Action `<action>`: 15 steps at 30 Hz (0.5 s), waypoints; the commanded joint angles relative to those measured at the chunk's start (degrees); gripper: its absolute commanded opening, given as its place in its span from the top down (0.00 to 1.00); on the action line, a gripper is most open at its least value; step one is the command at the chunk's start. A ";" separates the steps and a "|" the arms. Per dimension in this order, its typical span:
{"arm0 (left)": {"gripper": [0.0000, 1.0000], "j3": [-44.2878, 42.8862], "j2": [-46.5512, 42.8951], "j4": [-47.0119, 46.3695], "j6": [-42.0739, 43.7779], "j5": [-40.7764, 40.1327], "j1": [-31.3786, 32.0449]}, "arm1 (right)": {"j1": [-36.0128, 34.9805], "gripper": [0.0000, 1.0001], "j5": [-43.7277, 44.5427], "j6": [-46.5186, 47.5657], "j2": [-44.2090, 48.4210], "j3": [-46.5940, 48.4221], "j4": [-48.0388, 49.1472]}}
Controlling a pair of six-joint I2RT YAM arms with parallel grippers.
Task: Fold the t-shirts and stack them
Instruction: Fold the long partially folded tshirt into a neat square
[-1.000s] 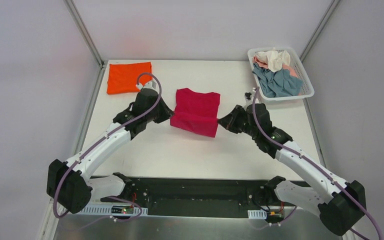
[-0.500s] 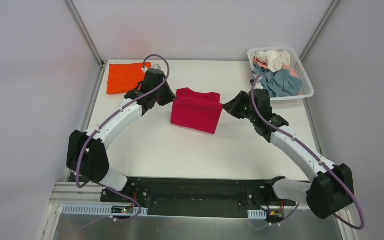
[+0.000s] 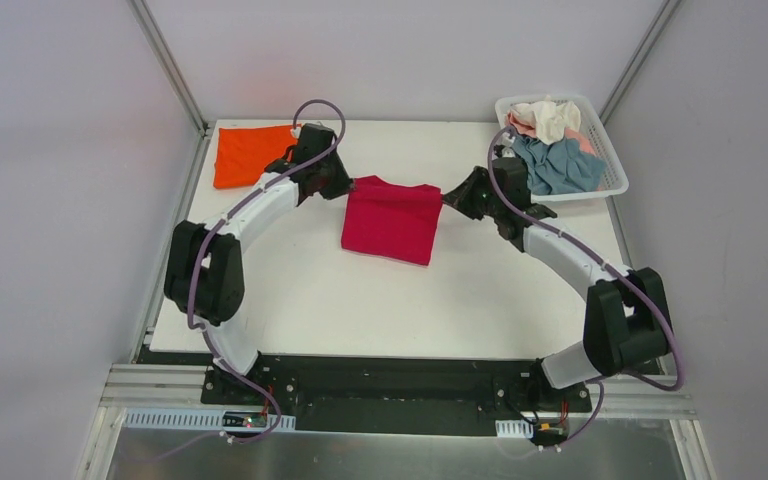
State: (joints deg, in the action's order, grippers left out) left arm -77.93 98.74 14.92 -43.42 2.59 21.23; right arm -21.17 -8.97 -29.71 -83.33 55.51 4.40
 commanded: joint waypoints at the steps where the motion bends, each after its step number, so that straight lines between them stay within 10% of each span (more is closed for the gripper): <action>1: 1.00 -4.29 3.47 -0.24 1.03 1.57 -2.16 | 1.33 1.00 0.30 0.00 -3.65 4.51 3.49; 15: 1.00 -12.22 14.87 -0.22 1.40 7.49 -4.55 | 2.95 1.00 0.18 -0.55 -15.04 10.23 5.78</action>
State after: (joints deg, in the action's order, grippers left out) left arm -86.85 111.63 14.96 -43.29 8.25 18.00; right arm -18.87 -9.50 -29.89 -96.57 62.26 7.33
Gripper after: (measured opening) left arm 0.008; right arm 0.006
